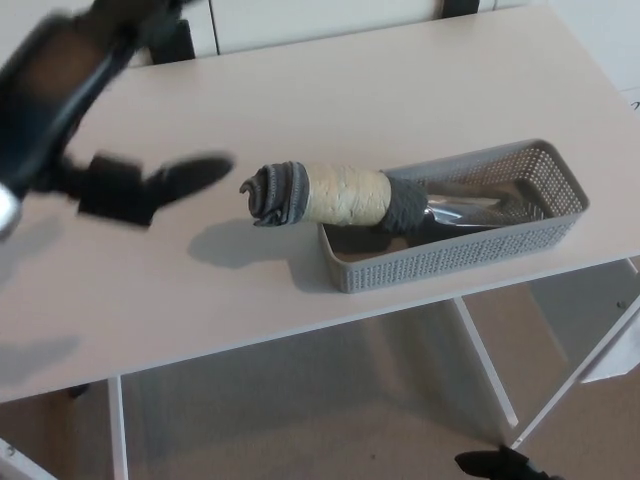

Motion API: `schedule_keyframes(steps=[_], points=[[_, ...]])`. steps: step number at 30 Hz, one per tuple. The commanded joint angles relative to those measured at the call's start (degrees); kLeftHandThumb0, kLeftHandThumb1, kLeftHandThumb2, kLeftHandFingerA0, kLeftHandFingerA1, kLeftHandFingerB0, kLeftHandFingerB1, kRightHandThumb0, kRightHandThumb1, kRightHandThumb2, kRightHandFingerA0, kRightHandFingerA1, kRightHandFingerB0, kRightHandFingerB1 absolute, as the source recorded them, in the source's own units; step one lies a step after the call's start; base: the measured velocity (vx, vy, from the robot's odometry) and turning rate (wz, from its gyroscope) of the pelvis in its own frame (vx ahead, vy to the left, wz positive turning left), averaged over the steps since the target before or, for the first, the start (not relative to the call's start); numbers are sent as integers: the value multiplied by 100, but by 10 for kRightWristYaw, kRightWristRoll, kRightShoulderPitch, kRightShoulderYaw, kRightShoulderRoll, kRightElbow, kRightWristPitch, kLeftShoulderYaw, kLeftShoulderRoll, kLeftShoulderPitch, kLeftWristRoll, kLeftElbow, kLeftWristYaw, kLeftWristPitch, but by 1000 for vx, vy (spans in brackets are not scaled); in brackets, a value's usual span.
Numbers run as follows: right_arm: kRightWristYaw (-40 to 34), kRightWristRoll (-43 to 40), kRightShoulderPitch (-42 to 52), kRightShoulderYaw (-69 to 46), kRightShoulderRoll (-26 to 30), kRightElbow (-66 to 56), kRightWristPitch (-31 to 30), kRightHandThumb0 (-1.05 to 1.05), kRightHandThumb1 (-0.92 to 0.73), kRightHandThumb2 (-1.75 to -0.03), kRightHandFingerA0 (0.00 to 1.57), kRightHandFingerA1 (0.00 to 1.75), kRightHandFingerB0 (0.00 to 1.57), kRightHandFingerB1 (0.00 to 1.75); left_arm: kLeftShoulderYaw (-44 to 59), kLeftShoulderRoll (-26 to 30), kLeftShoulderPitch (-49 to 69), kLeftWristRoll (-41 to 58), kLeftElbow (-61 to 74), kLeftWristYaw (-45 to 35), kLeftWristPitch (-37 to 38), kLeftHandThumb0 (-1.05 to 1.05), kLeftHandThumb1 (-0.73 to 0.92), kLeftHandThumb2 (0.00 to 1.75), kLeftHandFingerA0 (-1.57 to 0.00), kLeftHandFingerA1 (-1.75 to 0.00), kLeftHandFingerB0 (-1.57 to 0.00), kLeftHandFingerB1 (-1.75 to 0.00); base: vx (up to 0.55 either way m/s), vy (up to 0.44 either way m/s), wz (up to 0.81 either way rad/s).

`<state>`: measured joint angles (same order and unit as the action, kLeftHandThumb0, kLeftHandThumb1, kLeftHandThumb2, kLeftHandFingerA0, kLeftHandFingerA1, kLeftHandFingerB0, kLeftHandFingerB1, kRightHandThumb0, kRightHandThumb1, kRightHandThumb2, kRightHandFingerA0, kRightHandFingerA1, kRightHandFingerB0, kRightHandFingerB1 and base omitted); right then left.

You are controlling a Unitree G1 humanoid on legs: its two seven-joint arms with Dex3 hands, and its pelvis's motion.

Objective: The robot walks towards a desk on which a shovel is kept on the left hand side and a container is kept on the right hand side. The robot picks up the shovel using its left hand and places it in the container.

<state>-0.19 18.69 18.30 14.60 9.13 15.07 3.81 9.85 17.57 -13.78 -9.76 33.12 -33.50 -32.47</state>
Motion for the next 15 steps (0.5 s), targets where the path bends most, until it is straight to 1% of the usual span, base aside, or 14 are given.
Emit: schedule_keyframes(steps=[1, 4, 6, 7, 8, 12, 13, 14, 15], points=[[6, -60, 13, -50, 12, 95, 58, -27, -56, -101, 26, 63, 21, 59, 432, -15, 501, 646, 160, -495, 148, -91, 68, 62, -17, -30, -19, -27, 0, 0, 0], [6, -66, 13, -55, 9, 104, 62, -28, -56, -101, 23, 62, 21, 59, 445, -19, 543, 631, 117, -556, 147, -89, 66, 61, -17, -29, -21, -28, 0, 0, 0], [9, -71, 9, -58, 9, 106, 64, -27, -56, -101, 21, 61, 20, 59, 440, -23, 558, 622, 95, -576, 151, -89, 67, 62, -16, -29, -21, -28, 0, 0, 0], [10, -76, 7, -60, 6, 117, 76, -24, -57, -103, 21, 61, 21, 59, 441, -20, 563, 621, 93, -578, 147, -90, 67, 61, -17, -30, -21, -28, 0, 0, 0], [8, -75, 7, -60, 6, 120, 80, -25, -57, -103, 23, 62, 21, 60, 437, -14, 571, 617, 89, -583, 141, -90, 65, 61, -17, -30, -21, -28, 0, 0, 0], [-2, -69, 19, -60, 8, 123, 79, -26, -55, -101, 26, 64, 22, 60, 416, 4, 603, 598, 78, -590, 152, -92, 64, 61, -18, -29, -23, -28, 0, 0, 0], [-2, -69, 20, -60, 9, 125, 81, -27, -56, -101, 28, 65, 22, 59, 411, 6, 607, 594, 74, -590, 156, -91, 51, 88, -14, -39, -17, -37, 0, 0, 0], [2, -73, 17, -63, 11, 131, 89, -25, -57, -102, 32, 68, 22, 60, 395, 13, 611, 579, 72, -590, 170, -91, 64, 61, -17, -30, -23, -28, 0, 0, 0], [3, -75, 16, -64, 11, 132, 90, -25, -57, -102, 32, 68, 22, 60, 392, 15, 612, 574, 72, -590, 173, -91, 64, 61, -17, -30, -23, -28, 0, 0, 0]])
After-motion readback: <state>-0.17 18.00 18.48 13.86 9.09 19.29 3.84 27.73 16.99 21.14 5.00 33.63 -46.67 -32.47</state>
